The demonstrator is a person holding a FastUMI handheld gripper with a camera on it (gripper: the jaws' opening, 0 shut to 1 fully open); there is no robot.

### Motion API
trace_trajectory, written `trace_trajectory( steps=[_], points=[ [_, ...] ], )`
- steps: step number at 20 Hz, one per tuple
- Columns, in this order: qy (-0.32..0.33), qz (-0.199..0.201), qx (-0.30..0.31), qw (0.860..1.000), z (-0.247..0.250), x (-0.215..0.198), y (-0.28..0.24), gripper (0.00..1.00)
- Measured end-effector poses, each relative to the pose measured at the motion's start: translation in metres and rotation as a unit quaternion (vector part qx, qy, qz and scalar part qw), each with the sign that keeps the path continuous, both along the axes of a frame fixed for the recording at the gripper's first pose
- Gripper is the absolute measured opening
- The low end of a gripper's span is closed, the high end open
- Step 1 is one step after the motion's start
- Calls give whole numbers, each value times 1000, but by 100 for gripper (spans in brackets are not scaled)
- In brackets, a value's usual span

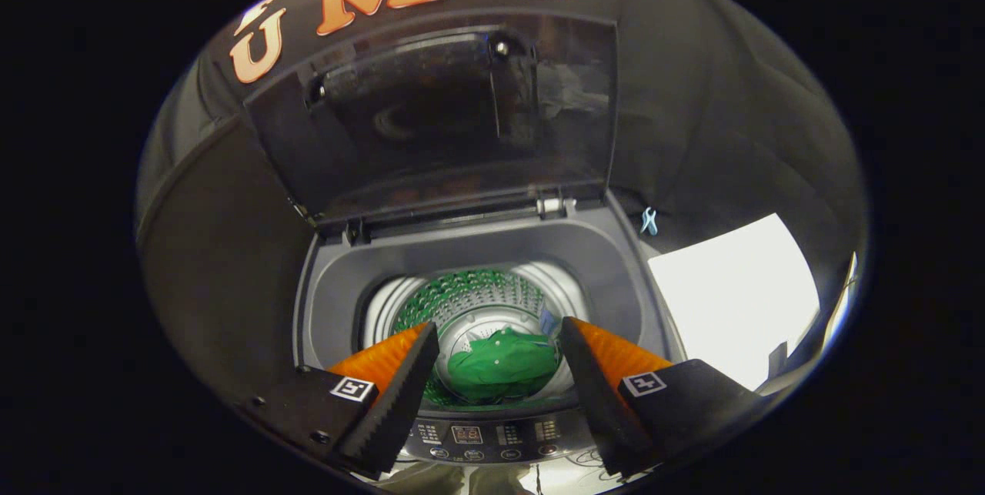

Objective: Put the clothes into the washing machine and then close the washing machine lid.

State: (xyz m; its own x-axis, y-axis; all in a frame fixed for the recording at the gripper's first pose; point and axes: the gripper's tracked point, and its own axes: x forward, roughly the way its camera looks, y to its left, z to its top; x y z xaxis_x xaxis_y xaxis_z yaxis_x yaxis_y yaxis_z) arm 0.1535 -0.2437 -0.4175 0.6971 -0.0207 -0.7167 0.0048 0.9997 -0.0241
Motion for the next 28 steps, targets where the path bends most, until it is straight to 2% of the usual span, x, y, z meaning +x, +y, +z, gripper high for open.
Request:
trace_trajectory(
  steps=[1, 9, 14, 21, 28],
  points=[
    [-13, 3, -3, 1000, 18, 4, 0, 100],
    [-107, 38, -3, 994, 147, 52, 33, 100],
    [-146, 58, 2, 988, 193, 98, 58, 100],
    [-163, 81, -12, 983, 195, 170, 85, 100],
    [-152, 74, -11, 985, 176, 210, 91, 100]
  ],
)
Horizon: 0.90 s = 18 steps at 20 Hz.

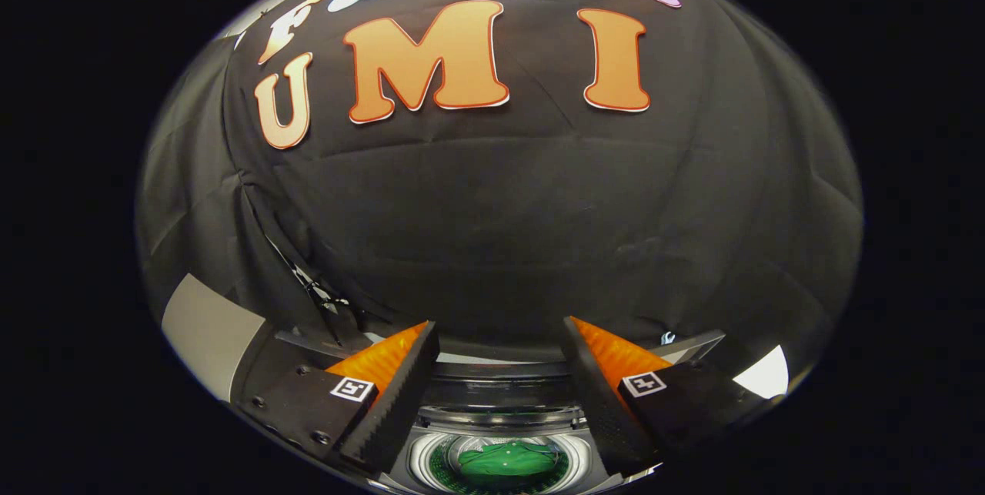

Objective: Put the clothes into the washing machine and then close the washing machine lid.

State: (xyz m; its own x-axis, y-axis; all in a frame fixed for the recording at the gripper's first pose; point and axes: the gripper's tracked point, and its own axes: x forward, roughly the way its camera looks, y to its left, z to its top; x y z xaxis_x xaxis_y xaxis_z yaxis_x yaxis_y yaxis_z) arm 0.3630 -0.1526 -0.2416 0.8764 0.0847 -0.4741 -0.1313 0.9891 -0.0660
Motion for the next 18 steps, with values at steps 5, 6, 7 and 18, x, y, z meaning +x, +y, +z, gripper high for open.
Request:
trace_trajectory(
  steps=[5, 6, 7, 18],
  points=[
    [-5, 2, 4, 1000, -1, -2, -1, 100],
    [-8, 3, 4, 1000, 0, -2, -1, 100],
    [-10, 5, 5, 1000, -1, -4, -1, 100],
    [-22, 6, 5, 1000, -2, -65, -9, 100]
  ],
)
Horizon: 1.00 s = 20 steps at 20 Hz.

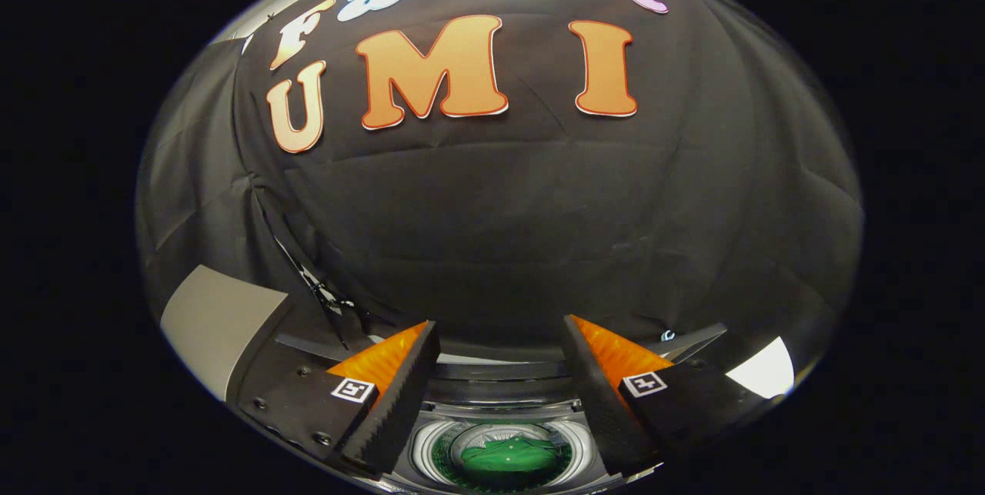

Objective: Put the clothes into the washing machine and then close the washing machine lid.

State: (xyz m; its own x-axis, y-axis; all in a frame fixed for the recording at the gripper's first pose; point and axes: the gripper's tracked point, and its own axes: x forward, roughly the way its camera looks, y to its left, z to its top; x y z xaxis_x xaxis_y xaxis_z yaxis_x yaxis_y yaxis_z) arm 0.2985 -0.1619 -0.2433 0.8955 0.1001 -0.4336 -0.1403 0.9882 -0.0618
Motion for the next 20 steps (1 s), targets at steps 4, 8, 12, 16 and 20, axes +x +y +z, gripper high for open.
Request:
trace_trajectory(
  steps=[4, 8, 12, 16, 20],
  points=[
    [3, -1, -1, 1000, -5, -26, -3, 100],
    [3, -5, -1, 1000, -12, -56, -6, 100],
    [33, -13, 4, 999, -43, -91, -12, 100],
    [90, -36, 38, 995, -96, -132, -26, 99],
    [76, -48, 51, 995, -75, -140, -42, 99]
  ],
)
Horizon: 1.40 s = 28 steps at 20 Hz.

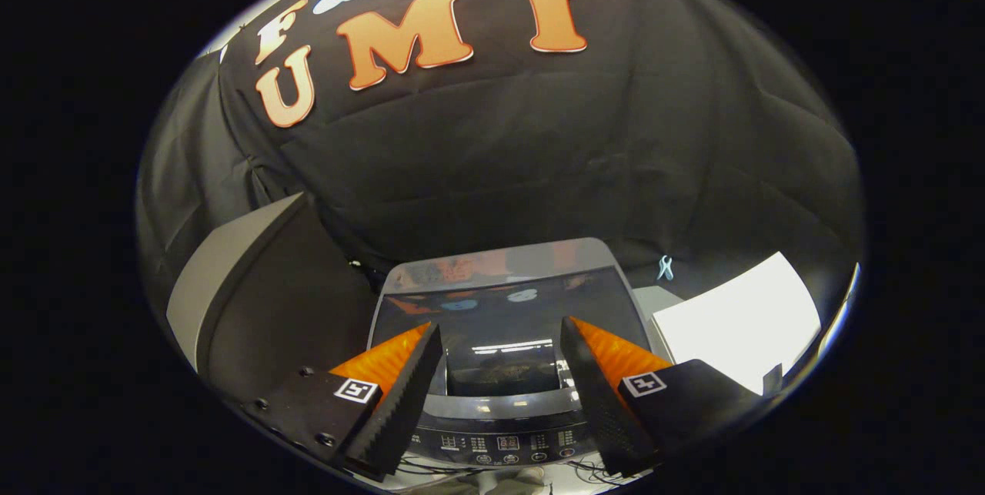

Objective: Put the clothes into the washing machine and then close the washing machine lid.

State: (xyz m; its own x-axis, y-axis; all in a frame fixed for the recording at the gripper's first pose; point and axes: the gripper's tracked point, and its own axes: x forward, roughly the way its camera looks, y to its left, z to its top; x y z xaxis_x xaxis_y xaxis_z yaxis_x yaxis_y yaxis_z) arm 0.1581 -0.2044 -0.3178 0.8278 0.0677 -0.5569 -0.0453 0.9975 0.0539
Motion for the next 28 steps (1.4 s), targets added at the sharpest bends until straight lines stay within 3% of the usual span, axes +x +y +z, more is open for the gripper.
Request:
trace_trajectory(
  steps=[6, 16, 20, 28],
  points=[
    [-82, -5, 12, 997, 110, -18, -25, 99],
    [-228, 45, 0, 973, 311, -13, -9, 98],
    [-266, 49, -4, 963, 353, -10, -3, 98],
    [-286, 53, -19, 957, 364, -5, 11, 98]
  ],
)
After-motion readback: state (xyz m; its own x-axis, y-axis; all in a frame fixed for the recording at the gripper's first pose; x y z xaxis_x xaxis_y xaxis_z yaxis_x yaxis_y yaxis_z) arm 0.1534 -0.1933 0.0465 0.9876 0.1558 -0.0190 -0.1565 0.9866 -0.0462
